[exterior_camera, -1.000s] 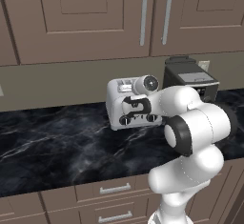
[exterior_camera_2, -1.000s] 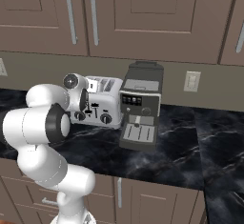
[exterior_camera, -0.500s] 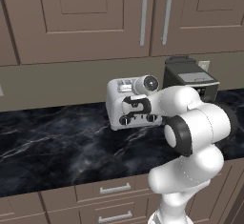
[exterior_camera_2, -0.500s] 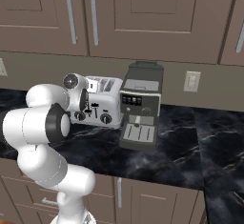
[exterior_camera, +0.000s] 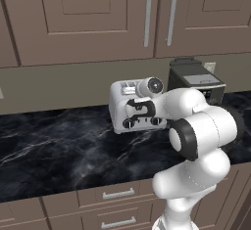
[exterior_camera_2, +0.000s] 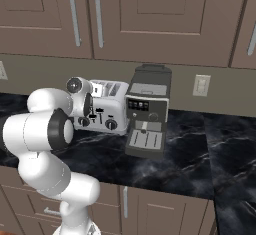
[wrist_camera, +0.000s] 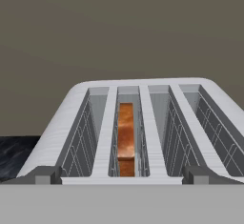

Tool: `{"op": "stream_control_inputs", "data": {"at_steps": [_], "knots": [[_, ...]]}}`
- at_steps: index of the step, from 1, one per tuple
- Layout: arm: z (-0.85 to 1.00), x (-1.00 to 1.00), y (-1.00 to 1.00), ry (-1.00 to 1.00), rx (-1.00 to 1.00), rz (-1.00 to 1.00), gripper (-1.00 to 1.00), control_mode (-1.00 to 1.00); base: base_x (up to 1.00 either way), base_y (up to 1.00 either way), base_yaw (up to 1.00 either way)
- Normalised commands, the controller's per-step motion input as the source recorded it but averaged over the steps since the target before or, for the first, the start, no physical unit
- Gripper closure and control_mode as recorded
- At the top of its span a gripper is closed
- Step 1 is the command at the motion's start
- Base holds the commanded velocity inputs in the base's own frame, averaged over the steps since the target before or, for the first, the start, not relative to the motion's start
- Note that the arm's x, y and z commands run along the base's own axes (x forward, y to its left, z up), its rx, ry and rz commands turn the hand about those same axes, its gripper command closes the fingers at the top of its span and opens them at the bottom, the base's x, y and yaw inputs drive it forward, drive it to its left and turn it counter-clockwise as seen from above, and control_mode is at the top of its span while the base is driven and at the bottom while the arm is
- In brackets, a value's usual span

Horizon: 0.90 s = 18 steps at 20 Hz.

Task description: Start the toaster. Once the lever pops up, take the bread to the plate on the dining counter.

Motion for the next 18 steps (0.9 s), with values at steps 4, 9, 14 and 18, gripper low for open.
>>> {"op": "stream_control_inputs", "data": {"at_steps": [4,9,14,18], "knots": [[0.00,0.00,0.00,0.00,0.00,0.00,-1.00,-1.00,0.00,0.00,0.00],[0.00,0.00,0.00,0.00,0.00,0.00,-1.00,-1.00,0.00,0.00,0.00],[0.00,0.00,0.00,0.00,0.00,0.00,-1.00,-1.00,0.00,0.00,0.00],[0.00,0.00,0.00,0.00,0.00,0.00,-1.00,-1.00,0.00,0.00,0.00]]}}
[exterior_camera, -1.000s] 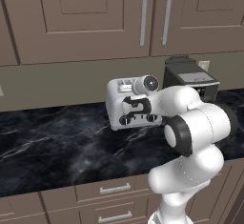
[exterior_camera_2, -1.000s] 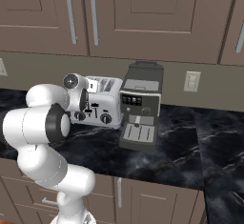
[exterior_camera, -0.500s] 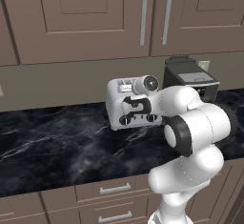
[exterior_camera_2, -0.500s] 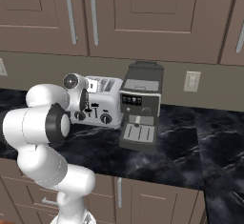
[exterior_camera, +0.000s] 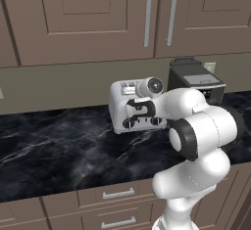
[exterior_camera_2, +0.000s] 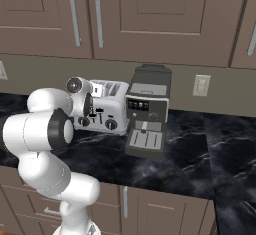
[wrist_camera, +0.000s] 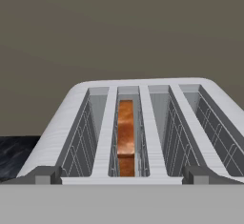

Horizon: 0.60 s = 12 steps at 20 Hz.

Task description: Start the toaster. Once the lever pops up, take the bread to the plate on the dining counter.

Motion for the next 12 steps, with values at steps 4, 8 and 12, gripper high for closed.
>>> {"op": "stream_control_inputs", "data": {"at_steps": [4,8,12], "knots": [[0.00,0.00,0.00,0.00,0.00,0.00,-1.00,-1.00,0.00,0.00,0.00],[0.00,0.00,0.00,0.00,0.00,0.00,-1.00,-1.00,0.00,0.00,0.00],[0.00,0.00,0.00,0.00,0.00,0.00,-1.00,-1.00,0.00,0.00,0.00]]}}
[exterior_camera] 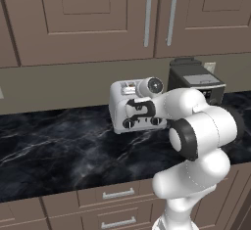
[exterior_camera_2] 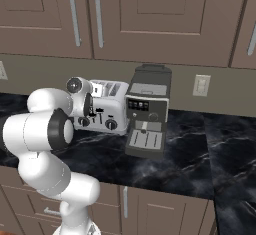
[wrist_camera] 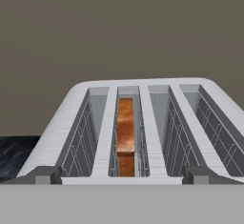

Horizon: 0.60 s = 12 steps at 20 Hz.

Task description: Start the toaster. Once the lever pops up, take the bread to the plate on the dining counter.

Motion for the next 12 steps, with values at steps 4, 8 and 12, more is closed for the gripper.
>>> {"op": "stream_control_inputs", "data": {"at_steps": [4,8,12], "knots": [[0.00,0.00,0.00,0.00,0.00,0.00,-1.00,-1.00,0.00,0.00,0.00],[0.00,0.00,0.00,0.00,0.00,0.00,-1.00,-1.00,0.00,0.00,0.00],[0.00,0.00,0.00,0.00,0.00,0.00,-1.00,-1.00,0.00,0.00,0.00]]}}
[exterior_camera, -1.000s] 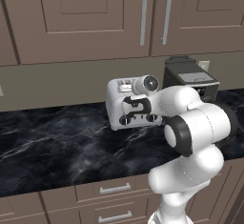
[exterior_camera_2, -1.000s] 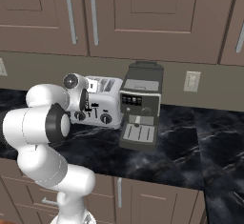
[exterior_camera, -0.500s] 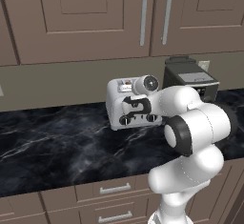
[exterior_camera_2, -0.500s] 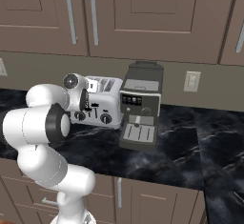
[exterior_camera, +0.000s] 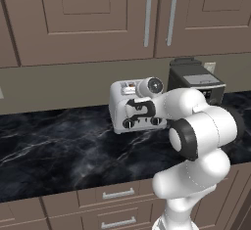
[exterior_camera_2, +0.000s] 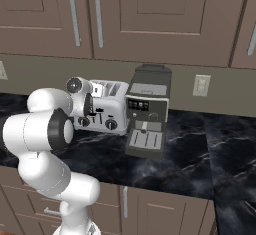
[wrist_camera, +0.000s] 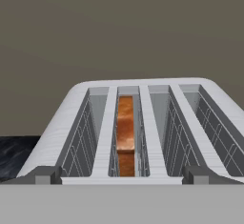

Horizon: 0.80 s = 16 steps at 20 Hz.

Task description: Start the toaster. Once the lever pops up, take the bread to the plate on the dining counter.

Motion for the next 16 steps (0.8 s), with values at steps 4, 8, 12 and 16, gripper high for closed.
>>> {"op": "stream_control_inputs", "data": {"at_steps": [4,8,12,16], "knots": [[0.00,0.00,0.00,0.00,0.00,0.00,-1.00,-1.00,0.00,0.00,0.00],[0.00,0.00,0.00,0.00,0.00,0.00,-1.00,-1.00,0.00,0.00,0.00],[0.00,0.00,0.00,0.00,0.00,0.00,-1.00,-1.00,0.00,0.00,0.00],[0.00,0.00,0.00,0.00,0.00,0.00,-1.00,-1.00,0.00,0.00,0.00]]}}
